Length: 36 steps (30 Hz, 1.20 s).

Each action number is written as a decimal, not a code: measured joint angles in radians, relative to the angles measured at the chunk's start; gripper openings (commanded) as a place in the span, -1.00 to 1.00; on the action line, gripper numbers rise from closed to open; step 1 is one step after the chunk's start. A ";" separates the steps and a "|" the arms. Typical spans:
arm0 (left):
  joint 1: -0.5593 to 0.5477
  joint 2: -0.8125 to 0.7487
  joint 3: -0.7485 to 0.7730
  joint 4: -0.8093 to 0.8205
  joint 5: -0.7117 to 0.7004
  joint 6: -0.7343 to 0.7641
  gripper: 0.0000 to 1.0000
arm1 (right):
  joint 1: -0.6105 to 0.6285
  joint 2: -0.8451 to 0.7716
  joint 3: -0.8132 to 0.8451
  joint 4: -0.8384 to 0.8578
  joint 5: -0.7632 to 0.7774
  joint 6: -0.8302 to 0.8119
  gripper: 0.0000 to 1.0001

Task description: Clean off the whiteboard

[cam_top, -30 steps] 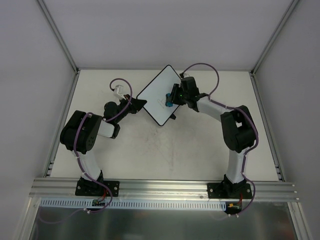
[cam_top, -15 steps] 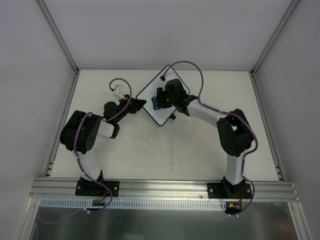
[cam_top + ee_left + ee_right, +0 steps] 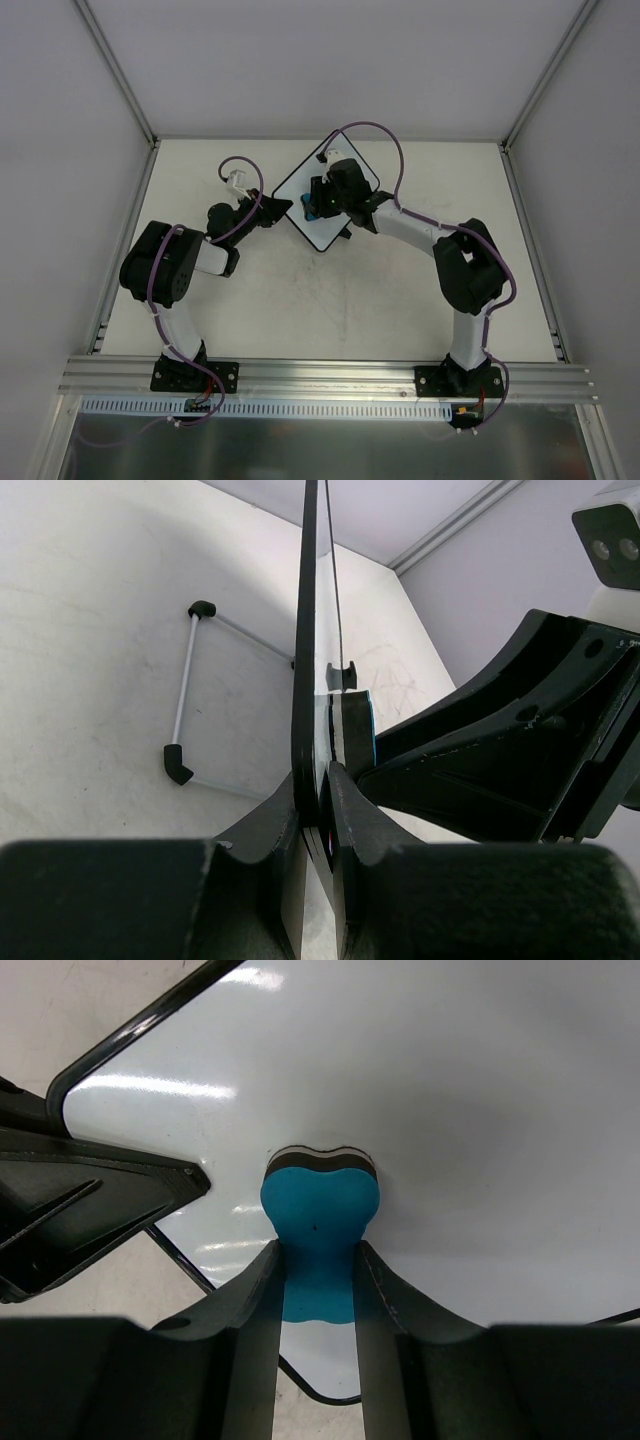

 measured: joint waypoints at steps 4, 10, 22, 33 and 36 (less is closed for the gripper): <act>0.000 0.000 0.000 0.001 0.002 0.001 -1.00 | 0.006 -0.015 -0.021 0.011 0.019 0.000 -1.00; -0.001 -0.005 0.000 0.001 0.013 0.010 -1.00 | 0.028 -0.091 -0.168 0.056 0.016 0.004 -1.00; 0.000 -0.013 0.000 0.000 0.023 0.014 -1.00 | 0.034 -0.338 -0.420 0.071 0.068 0.037 -1.00; 0.013 -0.015 -0.003 0.000 0.041 0.009 -0.96 | 0.018 -0.372 -0.285 -0.370 0.352 0.048 -1.00; 0.013 -0.015 -0.003 0.000 0.043 0.008 -0.94 | -0.029 -0.372 -0.289 -0.440 0.349 0.048 -1.00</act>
